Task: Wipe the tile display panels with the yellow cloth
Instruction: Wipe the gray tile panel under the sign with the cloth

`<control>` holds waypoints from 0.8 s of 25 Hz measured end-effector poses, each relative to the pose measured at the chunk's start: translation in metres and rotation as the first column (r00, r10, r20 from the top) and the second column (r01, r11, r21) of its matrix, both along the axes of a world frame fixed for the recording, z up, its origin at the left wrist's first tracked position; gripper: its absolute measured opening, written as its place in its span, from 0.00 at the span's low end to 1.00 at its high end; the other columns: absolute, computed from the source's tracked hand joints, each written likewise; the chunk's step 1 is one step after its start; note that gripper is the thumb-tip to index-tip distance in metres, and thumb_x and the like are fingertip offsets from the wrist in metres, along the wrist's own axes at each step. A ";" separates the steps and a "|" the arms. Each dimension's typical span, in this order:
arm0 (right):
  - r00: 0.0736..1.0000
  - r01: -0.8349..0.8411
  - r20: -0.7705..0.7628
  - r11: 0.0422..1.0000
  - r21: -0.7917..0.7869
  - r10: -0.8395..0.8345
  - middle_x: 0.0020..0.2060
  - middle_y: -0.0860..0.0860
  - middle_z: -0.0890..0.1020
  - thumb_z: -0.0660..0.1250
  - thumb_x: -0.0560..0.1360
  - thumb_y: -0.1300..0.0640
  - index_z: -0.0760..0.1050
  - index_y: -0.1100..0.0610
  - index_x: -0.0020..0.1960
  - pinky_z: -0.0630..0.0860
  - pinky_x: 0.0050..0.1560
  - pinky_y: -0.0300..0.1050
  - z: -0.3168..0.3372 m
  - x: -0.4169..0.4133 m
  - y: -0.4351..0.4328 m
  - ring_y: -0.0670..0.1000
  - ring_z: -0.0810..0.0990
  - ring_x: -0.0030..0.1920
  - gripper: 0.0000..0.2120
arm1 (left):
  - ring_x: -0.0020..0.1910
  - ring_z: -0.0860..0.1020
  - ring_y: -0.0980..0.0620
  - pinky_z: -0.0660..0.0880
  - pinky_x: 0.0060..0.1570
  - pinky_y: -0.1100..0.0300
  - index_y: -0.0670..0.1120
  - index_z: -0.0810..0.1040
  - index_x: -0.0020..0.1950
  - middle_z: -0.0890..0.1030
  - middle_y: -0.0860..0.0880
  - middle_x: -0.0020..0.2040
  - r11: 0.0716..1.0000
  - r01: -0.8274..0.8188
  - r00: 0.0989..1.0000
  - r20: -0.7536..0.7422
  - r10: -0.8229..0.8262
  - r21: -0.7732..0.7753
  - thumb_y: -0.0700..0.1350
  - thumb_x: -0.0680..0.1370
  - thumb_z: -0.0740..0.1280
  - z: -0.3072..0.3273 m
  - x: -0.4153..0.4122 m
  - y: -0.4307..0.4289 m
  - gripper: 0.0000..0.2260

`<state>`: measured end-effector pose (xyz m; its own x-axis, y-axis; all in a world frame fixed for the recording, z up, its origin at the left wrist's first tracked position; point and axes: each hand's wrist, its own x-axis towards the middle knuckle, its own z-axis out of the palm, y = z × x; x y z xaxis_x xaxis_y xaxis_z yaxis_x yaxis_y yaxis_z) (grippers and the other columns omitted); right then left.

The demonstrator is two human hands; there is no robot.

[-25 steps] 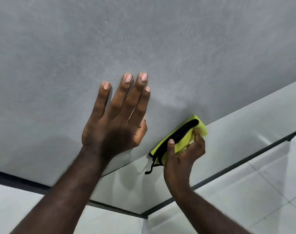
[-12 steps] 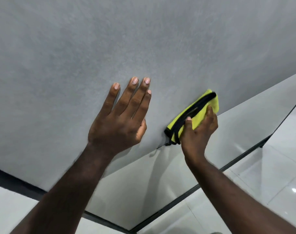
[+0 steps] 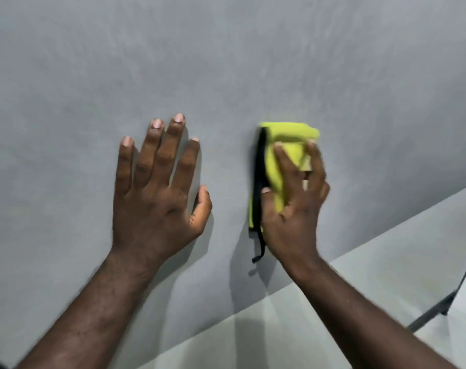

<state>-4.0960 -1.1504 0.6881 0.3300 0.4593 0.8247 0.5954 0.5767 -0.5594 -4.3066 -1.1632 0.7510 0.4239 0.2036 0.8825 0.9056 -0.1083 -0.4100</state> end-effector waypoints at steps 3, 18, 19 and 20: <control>0.943 0.055 0.320 0.990 0.127 -0.093 0.85 0.48 0.57 0.71 0.76 0.54 0.69 0.39 0.80 0.64 0.71 0.50 0.051 0.033 0.020 0.55 0.67 0.77 0.34 | 0.85 0.61 0.38 0.55 0.84 0.35 0.41 0.70 0.83 0.62 0.40 0.86 0.998 -0.016 1.000 0.015 0.015 0.058 0.51 0.82 0.66 0.024 0.014 0.009 0.30; 0.973 0.210 0.087 0.975 0.068 -0.215 0.86 0.48 0.53 0.64 0.83 0.51 0.65 0.40 0.82 0.63 0.72 0.52 0.065 0.069 0.045 0.62 0.68 0.75 0.29 | 0.85 0.58 0.33 0.53 0.81 0.27 0.38 0.66 0.85 0.59 0.34 0.86 0.999 -0.047 0.997 0.066 0.046 0.023 0.54 0.82 0.65 0.016 0.042 0.026 0.34; 0.941 0.151 0.282 0.979 0.141 -0.186 0.85 0.47 0.53 0.65 0.83 0.52 0.67 0.41 0.82 0.63 0.72 0.51 0.050 0.069 0.041 0.60 0.68 0.75 0.28 | 0.85 0.57 0.32 0.51 0.81 0.26 0.39 0.66 0.84 0.58 0.34 0.86 0.998 -0.066 0.996 0.057 0.065 0.021 0.54 0.82 0.64 0.017 0.046 0.028 0.33; 0.923 0.137 0.338 0.977 0.162 -0.185 0.85 0.47 0.54 0.66 0.82 0.54 0.67 0.41 0.81 0.63 0.73 0.51 0.038 0.075 0.043 0.57 0.67 0.77 0.28 | 0.85 0.57 0.32 0.50 0.81 0.26 0.39 0.66 0.84 0.58 0.33 0.86 0.997 -0.079 0.996 0.051 0.078 0.018 0.54 0.83 0.63 0.017 0.049 0.031 0.33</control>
<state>-4.0212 -1.1075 0.7258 0.0704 0.3030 0.9504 0.8297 0.5112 -0.2244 -4.2573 -1.1325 0.7680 0.3619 0.2169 0.9066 0.9307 -0.0280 -0.3648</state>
